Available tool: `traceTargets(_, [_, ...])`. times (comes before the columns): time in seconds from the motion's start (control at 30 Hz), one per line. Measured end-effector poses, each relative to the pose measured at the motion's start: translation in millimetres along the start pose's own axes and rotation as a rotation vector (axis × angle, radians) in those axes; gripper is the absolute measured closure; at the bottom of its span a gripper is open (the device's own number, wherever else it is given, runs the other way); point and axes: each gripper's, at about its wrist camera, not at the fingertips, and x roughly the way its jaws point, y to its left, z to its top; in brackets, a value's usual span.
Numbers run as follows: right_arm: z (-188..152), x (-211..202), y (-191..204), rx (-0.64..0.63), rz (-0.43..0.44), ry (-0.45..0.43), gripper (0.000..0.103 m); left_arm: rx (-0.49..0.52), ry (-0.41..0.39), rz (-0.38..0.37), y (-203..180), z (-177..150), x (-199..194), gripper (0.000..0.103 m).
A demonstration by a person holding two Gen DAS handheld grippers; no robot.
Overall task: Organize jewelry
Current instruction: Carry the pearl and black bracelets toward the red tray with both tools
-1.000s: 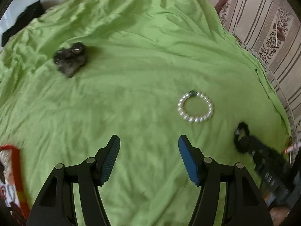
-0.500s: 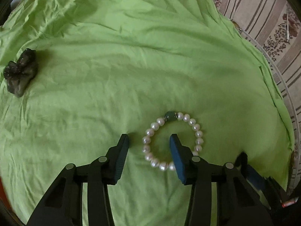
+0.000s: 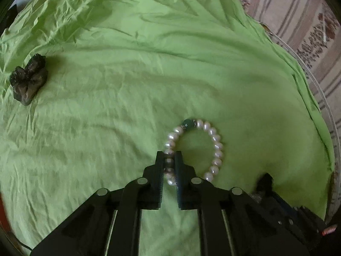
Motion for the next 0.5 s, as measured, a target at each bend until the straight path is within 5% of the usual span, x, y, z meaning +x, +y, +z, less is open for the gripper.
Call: traceTargets(0.5, [-3,-18,0,0.016,0.06,-0.04,0.094,0.004,-0.119,-0.039,12,-46,-120,0.094])
